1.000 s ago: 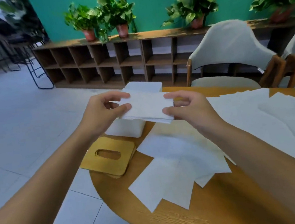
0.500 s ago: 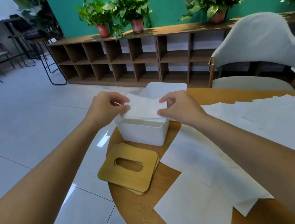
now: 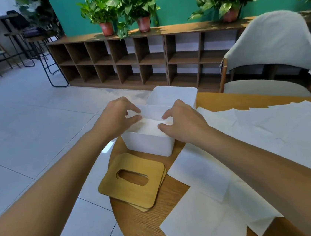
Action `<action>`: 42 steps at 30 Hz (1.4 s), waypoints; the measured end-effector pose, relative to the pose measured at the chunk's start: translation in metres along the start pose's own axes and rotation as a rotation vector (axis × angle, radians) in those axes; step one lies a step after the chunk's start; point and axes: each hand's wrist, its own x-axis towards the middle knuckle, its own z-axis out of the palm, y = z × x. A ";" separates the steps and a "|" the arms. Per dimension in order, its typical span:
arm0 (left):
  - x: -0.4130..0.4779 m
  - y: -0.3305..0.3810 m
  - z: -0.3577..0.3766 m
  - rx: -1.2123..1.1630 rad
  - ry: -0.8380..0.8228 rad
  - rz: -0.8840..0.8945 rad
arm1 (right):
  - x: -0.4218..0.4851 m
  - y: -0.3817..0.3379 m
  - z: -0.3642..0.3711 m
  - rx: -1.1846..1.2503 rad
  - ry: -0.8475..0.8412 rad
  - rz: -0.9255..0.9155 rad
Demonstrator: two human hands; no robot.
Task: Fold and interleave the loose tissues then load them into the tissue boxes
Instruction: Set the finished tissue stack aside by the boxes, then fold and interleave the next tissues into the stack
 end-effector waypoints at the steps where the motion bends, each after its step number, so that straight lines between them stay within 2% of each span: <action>1: -0.003 0.005 -0.001 -0.035 0.016 0.028 | -0.004 0.003 -0.003 0.024 0.033 -0.020; 4: -0.015 0.029 -0.005 -0.120 0.025 0.110 | -0.020 0.016 -0.017 0.125 0.099 -0.060; 7: -0.029 0.056 -0.007 -0.166 -0.061 0.177 | -0.042 0.034 -0.035 0.228 0.076 -0.047; 13: -0.051 0.120 0.008 -0.273 -0.166 0.264 | -0.103 0.082 -0.078 0.190 0.081 -0.015; 27: -0.089 0.327 0.113 -0.377 -0.312 0.537 | -0.270 0.264 -0.156 0.139 0.222 0.299; 36: -0.096 0.395 0.204 -0.305 -0.314 0.652 | -0.309 0.347 -0.145 0.099 0.229 0.320; 42: -0.109 0.392 0.229 -0.280 -0.184 0.710 | -0.286 0.358 -0.132 -0.013 0.280 0.262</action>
